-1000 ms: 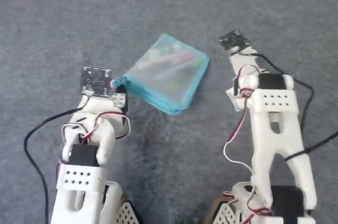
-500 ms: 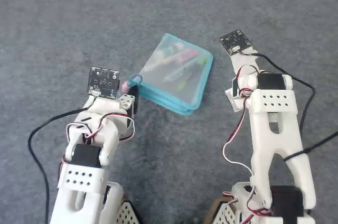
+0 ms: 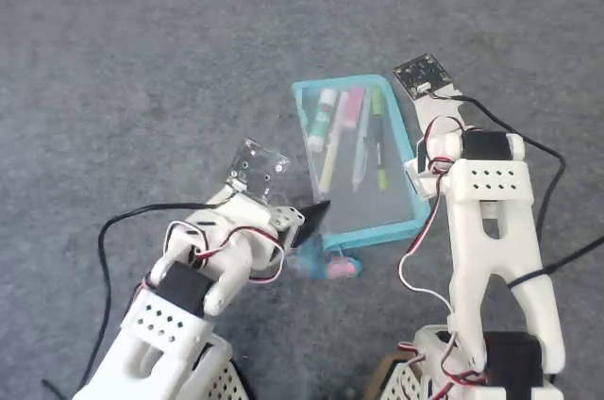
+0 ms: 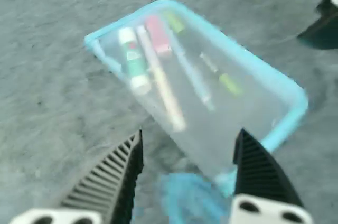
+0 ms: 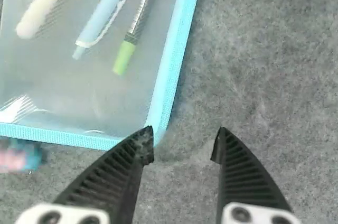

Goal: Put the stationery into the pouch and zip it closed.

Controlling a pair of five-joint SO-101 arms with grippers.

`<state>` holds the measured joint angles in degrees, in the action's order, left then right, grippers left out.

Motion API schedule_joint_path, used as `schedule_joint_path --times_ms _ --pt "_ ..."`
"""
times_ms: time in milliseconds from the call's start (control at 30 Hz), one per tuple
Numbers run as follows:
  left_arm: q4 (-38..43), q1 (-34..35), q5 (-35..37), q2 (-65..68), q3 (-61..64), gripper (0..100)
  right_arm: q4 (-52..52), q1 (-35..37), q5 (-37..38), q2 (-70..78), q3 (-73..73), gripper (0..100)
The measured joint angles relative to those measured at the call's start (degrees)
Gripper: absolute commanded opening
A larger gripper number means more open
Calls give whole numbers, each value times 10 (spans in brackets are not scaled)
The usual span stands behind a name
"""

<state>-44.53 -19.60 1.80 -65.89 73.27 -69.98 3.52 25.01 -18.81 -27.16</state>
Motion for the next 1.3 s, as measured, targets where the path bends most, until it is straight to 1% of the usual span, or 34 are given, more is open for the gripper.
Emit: schedule_joint_path --times_ms 133,167,267,367,500,567,667,700,767,833,1000,1167,1300 --pt "43 84 0 -1 22 265 0 1 0 0 0 188" --pt "51 95 0 0 27 265 0 2 0 0 0 188" --pt "61 91 1 0 29 264 -1 3 -4 0 0 187" --pt "62 108 1 0 29 264 -8 17 -33 -4 0 186" --pt "62 176 1 0 17 265 -11 18 -67 -83 -22 186" --pt "62 196 1 -1 13 265 -11 21 -76 -143 -51 186" --pt "62 203 4 -11 13 266 10 18 -78 -241 -114 186" --pt "62 204 14 -25 13 265 20 19 -78 -271 -141 186" --pt "62 208 32 -62 16 265 39 24 -78 -330 -193 186" --pt "62 207 33 -110 34 265 47 20 -78 -383 -239 186" --pt "62 198 33 -236 93 265 47 23 -78 -491 -320 186" --pt "62 201 33 -353 182 265 13 23 -78 -578 -374 186" --pt "62 199 33 -371 235 265 3 22 -78 -648 -429 186"
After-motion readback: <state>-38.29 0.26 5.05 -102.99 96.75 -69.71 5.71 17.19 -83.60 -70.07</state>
